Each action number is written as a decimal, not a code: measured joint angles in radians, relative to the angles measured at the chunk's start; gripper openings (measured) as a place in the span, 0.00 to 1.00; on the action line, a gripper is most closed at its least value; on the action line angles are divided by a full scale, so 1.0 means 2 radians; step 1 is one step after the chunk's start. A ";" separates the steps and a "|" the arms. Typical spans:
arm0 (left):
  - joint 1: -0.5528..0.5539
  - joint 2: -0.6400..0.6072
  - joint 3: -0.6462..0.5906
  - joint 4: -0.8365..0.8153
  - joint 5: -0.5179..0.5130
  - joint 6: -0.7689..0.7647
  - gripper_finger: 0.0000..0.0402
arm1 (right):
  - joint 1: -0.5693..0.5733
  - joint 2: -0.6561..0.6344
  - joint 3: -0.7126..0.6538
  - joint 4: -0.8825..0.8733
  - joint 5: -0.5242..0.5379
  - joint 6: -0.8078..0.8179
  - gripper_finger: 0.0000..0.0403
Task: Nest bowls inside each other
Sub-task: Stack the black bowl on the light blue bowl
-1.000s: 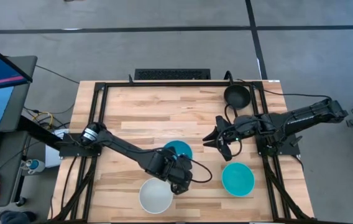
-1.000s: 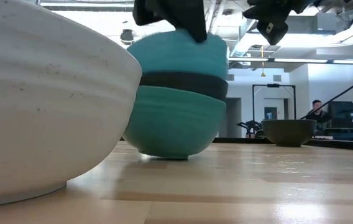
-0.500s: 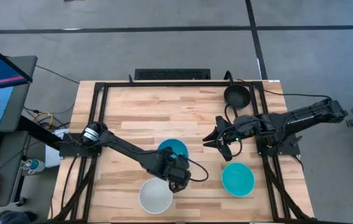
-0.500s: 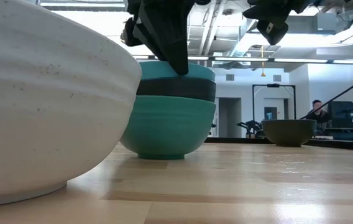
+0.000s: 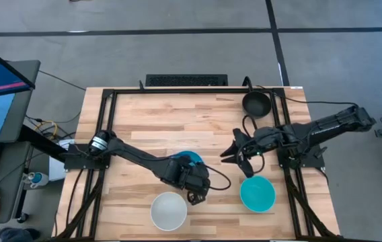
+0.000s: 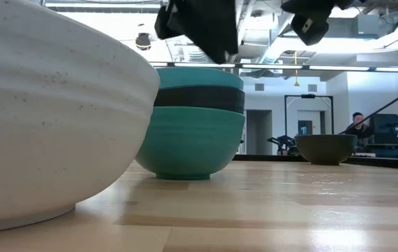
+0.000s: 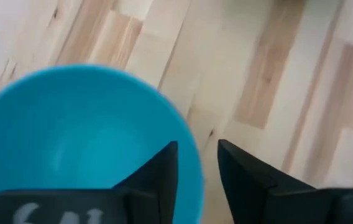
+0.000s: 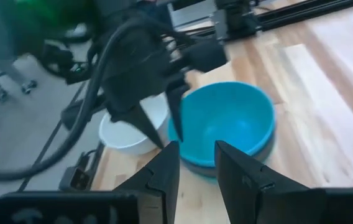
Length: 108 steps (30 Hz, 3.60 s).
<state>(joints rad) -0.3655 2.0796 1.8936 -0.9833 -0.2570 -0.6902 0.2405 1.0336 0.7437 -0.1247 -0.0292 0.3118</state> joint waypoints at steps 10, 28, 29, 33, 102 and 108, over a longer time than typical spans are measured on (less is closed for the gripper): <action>0.020 0.000 0.067 0.000 -0.011 0.058 0.30 | 0.041 -0.033 0.000 -0.007 0.026 -0.012 0.31; 0.138 0.000 0.088 0.145 0.011 0.274 0.30 | 0.094 -0.172 0.000 -0.218 0.332 0.101 0.31; 0.147 0.000 0.088 0.154 0.017 0.293 0.30 | 0.097 -0.174 0.000 -0.217 0.339 0.102 0.31; 0.184 0.000 0.088 0.174 0.032 0.368 0.30 | 0.106 -0.186 0.000 -0.220 0.370 0.113 0.31; 0.314 0.000 0.180 0.184 0.235 0.498 0.30 | -0.376 -0.026 0.000 -0.385 0.250 -0.128 0.31; 0.314 0.000 0.180 0.184 0.240 0.504 0.30 | -0.418 0.025 0.000 -0.378 0.188 -0.207 0.31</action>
<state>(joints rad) 0.2628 2.0789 2.2543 -0.6147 0.2237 0.3176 -0.5949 1.0841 0.7441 -0.8815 0.3474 -0.1030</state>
